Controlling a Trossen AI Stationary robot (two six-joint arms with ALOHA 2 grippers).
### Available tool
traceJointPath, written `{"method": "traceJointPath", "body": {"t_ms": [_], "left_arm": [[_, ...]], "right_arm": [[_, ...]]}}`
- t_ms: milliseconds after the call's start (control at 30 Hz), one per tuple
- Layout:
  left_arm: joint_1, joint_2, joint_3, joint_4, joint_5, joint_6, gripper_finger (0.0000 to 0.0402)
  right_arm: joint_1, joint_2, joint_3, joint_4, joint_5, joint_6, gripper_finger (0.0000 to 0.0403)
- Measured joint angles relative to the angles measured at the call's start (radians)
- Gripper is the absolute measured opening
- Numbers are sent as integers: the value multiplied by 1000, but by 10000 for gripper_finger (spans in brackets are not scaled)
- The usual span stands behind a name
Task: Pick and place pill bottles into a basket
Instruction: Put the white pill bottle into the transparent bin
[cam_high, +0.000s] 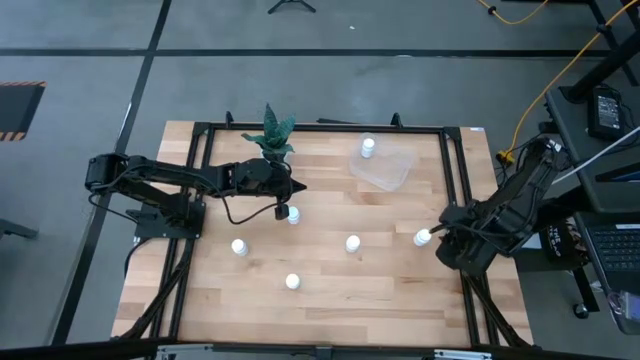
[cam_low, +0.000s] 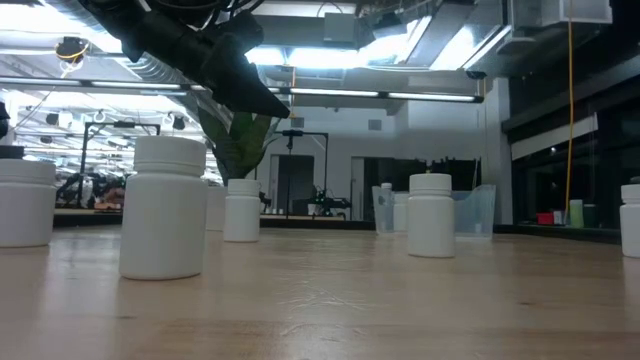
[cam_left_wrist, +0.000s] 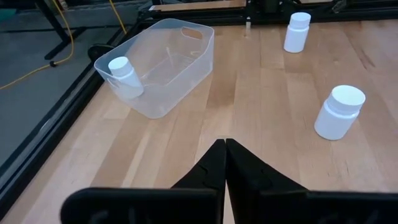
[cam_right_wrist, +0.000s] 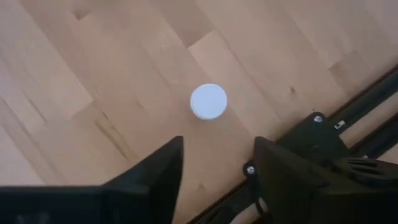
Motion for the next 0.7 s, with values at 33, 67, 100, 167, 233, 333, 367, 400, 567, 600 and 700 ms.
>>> {"method": "traceJointPath", "body": {"t_ms": [33, 67, 100, 167, 233, 333, 367, 400, 567, 600, 700], "left_arm": [[0, 0, 0, 0, 0, 0, 3], [0, 0, 0, 0, 0, 0, 4], [0, 0, 0, 0, 0, 0, 5], [0, 0, 0, 0, 0, 0, 5], [0, 0, 0, 0, 0, 0, 4], [0, 0, 0, 0, 0, -1, 2], [0, 0, 0, 0, 0, -3, 3], [0, 0, 0, 0, 0, -5, 3], [0, 0, 0, 0, 0, -11, 8], [0, 0, 0, 0, 0, -11, 8], [0, 0, 0, 0, 0, -11, 6]], "right_arm": [[0, 0, -8, 14, 0, 0, 221], [0, 0, -17, 31, 0, 0, 233], [0, 0, -25, 49, 0, 0, 245], [0, 0, -43, 67, 0, 0, 265], [0, 0, -66, 83, 0, 0, 281], [-7, 0, -106, 116, 0, 16, 292], [-13, 0, -121, 123, 0, 24, 293], [-18, 0, -136, 133, 0, 40, 294], [-41, 0, -212, 162, 0, 68, 294], [-46, 0, -224, 177, 0, 67, 294], [-59, 0, -258, 223, 3, 67, 294]]}}
